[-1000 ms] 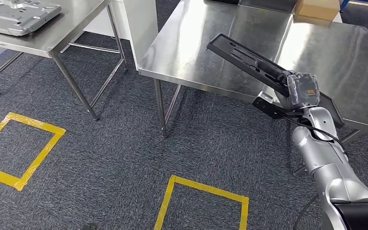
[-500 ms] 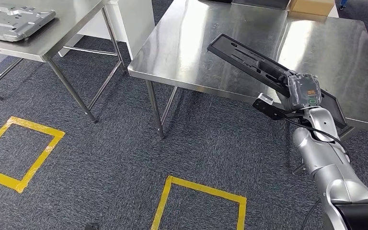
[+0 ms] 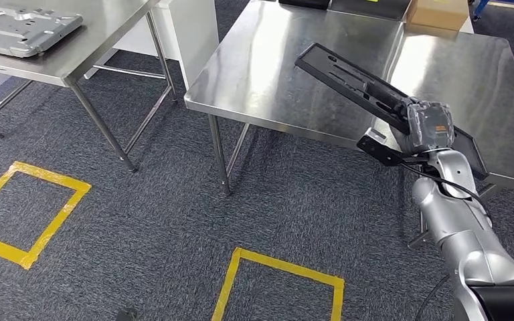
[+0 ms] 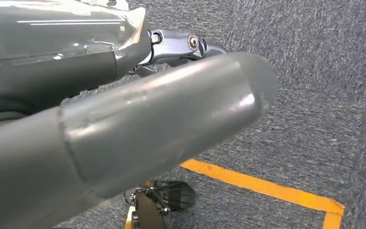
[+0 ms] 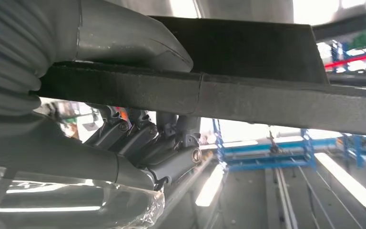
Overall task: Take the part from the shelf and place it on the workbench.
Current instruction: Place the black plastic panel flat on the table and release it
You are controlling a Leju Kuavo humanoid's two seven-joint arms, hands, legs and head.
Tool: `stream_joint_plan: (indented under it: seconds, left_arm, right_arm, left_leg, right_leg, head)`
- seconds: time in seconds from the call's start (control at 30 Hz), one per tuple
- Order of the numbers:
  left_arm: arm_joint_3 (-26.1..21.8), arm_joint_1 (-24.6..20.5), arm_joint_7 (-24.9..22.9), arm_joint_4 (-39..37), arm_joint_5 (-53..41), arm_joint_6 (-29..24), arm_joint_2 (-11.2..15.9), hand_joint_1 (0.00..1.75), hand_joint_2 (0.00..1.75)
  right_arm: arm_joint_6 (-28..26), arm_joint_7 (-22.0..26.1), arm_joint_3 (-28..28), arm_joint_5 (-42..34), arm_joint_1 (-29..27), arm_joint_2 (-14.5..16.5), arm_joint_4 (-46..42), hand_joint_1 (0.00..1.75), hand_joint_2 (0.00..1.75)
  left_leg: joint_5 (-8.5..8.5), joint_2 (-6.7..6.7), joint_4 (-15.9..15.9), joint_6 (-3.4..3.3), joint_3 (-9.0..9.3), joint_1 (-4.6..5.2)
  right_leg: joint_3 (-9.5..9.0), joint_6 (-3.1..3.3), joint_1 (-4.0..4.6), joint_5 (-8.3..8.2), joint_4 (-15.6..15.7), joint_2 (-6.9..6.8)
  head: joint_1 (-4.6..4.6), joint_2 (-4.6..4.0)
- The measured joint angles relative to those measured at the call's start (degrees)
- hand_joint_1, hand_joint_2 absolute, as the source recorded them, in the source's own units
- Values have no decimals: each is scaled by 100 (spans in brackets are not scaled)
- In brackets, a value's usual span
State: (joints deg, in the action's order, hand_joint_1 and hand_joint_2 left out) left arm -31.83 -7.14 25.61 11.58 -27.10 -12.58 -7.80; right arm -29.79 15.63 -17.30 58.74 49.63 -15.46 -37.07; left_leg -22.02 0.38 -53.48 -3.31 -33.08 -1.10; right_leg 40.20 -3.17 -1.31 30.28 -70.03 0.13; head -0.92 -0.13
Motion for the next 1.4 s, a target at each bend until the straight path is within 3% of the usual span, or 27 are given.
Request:
stream_joint_plan:
  seconds: [0.03,0.07,0.13,0.17,0.23,0.3,0.37,0.4,0.47,0.53,0.57,0.6,0.67,0.73,0.8,0.87,0.9,0.97,1.03,1.07,1.1,1.17,1.23,1.3,1.4]
  left_arm:
    - [-2,3,-1,0,-1,3,-5,0,0]
    - [-4,6,-1,0,-1,7,-10,0,0]
    - [-7,4,-3,2,-7,20,-11,0,0]
    - [-9,1,-3,4,-9,24,6,0,0]
    - [-13,2,-5,8,-23,28,21,0,0]
    - [-13,8,-7,7,-33,29,16,0,0]
    - [-13,3,-8,7,-34,30,20,0,0]
    - [-13,-1,-8,7,-36,30,19,0,0]
    - [-13,-3,-8,7,-40,31,16,0,0]
    - [-13,-1,-9,7,-42,32,15,0,0]
    - [-13,-2,-10,7,-42,32,14,0,0]
    - [-13,-4,-10,7,-42,32,12,0,0]
    - [-13,-13,-12,6,-44,32,20,0,0]
    - [-13,-18,-15,7,-50,32,27,0,0]
    - [-13,-23,-17,8,-54,32,21,0,0]
    - [-14,-34,-17,9,-51,32,16,0,0]
    - [-14,-42,-17,9,-50,33,12,0,0]
    - [-15,-47,-17,9,-50,35,5,0,0]
    - [-15,-44,-17,8,-49,40,-6,0,0]
    - [-15,-43,-17,8,-49,42,-11,0,0]
    - [-15,-43,-17,8,-48,44,-16,0,0]
    - [-16,-45,-16,9,-47,48,-19,0,0]
    - [-19,-45,-17,9,-44,49,-14,0,0]
    - [-24,-38,-33,9,-42,46,-9,0,0]
    - [-60,-29,-71,9,-46,43,-1,0,0]
  right_arm:
    - [1,-1,3,-7,-21,-9,7,166,175]
    - [2,-1,5,-10,-37,-15,13,166,175]
    - [2,0,11,-15,-48,-19,17,166,175]
    - [4,1,14,-19,-42,-19,21,166,175]
    - [9,-1,17,-21,-48,-15,29,166,175]
    - [11,-3,20,-16,-66,-5,31,166,175]
    - [11,-3,22,-13,-76,1,29,166,175]
    - [11,-3,22,-11,-71,0,29,166,175]
    - [11,-4,23,-11,-70,1,28,166,175]
    - [11,-5,23,-4,-84,1,28,166,175]
    - [11,-6,22,1,-88,4,28,166,175]
    - [10,-9,22,9,-86,7,28,166,175]
    - [11,-24,21,33,-72,16,28,166,175]
    - [11,-49,22,57,-59,19,29,166,175]
    - [10,-65,23,72,-59,8,28,166,175]
    - [10,-64,24,82,-66,-13,21,166,175]
    - [10,-64,25,84,-56,-20,17,166,175]
    - [10,-64,23,84,-34,-26,18,166,175]
    - [9,-65,21,96,-53,-20,21,166,175]
    - [7,-66,21,106,-70,-19,22,166,175]
    - [5,-66,21,115,-79,-19,23,166,175]
    - [5,-64,20,129,-76,-15,24,166,175]
    - [69,-30,14,155,-70,11,29,166,175]
    - [253,118,-5,144,-75,89,58,166,175]
    - [597,662,-101,-33,-84,420,207,166,175]
  left_leg:
    - [-17,11,-21,24,-2,-14]
    - [-46,25,-62,66,-9,-39]
    - [-153,60,-222,195,-41,-80]
    - [-222,78,-327,261,-67,-87]
    - [-320,116,-464,349,-114,-56]
    - [-360,168,-509,383,-131,-59]
    - [-508,152,-694,403,-199,-86]
    - [-664,116,-948,407,-313,-90]
    - [-1021,45,-1697,383,-682,-73]
    - [-1124,20,-2197,310,-983,-38]
    - [-1014,1,-2157,238,-1002,-6]
    - [-815,-42,-1896,141,-911,39]
    - [-426,-238,-1158,-115,-596,138]
    - [-295,-359,-771,-264,-416,203]
    - [-285,-289,-687,-274,-364,232]
    - [-208,-178,-495,-249,-249,216]
    - [-167,-120,-393,-237,-190,198]
    - [-138,-42,-311,-223,-141,184]
    - [-147,24,-313,-207,-145,179]
    - [-155,54,-318,-195,-147,173]
    - [-166,79,-332,-175,-147,161]
    - [-211,111,-395,-103,-163,152]
    - [-259,122,-472,-50,-198,173]
    - [-262,125,-501,-91,-226,189]
    - [-248,161,-482,-132,-225,178]
  right_leg:
    - [71,-60,-33,-18,-86,-4]
    - [17,-145,-71,-133,67,-17]
    - [-295,-322,-138,-452,744,-135]
    - [-423,-355,-148,-547,1009,-189]
    - [-459,-235,-144,-540,1087,-211]
    - [-420,-72,-151,-525,1026,-107]
    - [-399,-4,-142,-532,1005,-10]
    - [-401,18,-134,-535,1004,30]
    - [-403,40,-96,-533,1005,109]
    - [-406,63,-28,-527,1005,205]
    - [-412,76,15,-525,1005,262]
    - [-420,87,55,-525,1007,319]
    - [-431,101,114,-523,1012,425]
    - [-426,104,106,-525,1024,497]
    - [-427,88,83,-542,1065,567]
    - [-386,80,104,-500,1004,450]
    - [-302,82,121,-414,839,333]
    - [14,85,111,-132,195,111]
    - [278,20,65,31,-330,62]
    - [271,-41,33,-7,-312,45]
    - [132,-116,0,-136,-43,22]
    - [-311,-226,-43,-441,768,-51]
    - [-543,-168,-45,-572,1190,-74]
    - [-544,-68,-38,-587,1218,-41]
    - [-530,-29,-16,-604,1216,15]
  head:
    - [-1,0]
    - [-1,0]
    - [5,0]
    - [25,0]
    - [28,0]
    - [-6,0]
    - [-24,0]
    - [-27,0]
    - [-29,0]
    - [-28,0]
    - [-28,0]
    - [-28,0]
    - [-15,0]
    - [12,0]
    - [14,0]
    - [13,0]
    - [21,0]
    - [46,0]
    - [54,0]
    - [51,0]
    - [52,0]
    - [55,0]
    - [45,0]
    - [23,0]
    - [13,0]
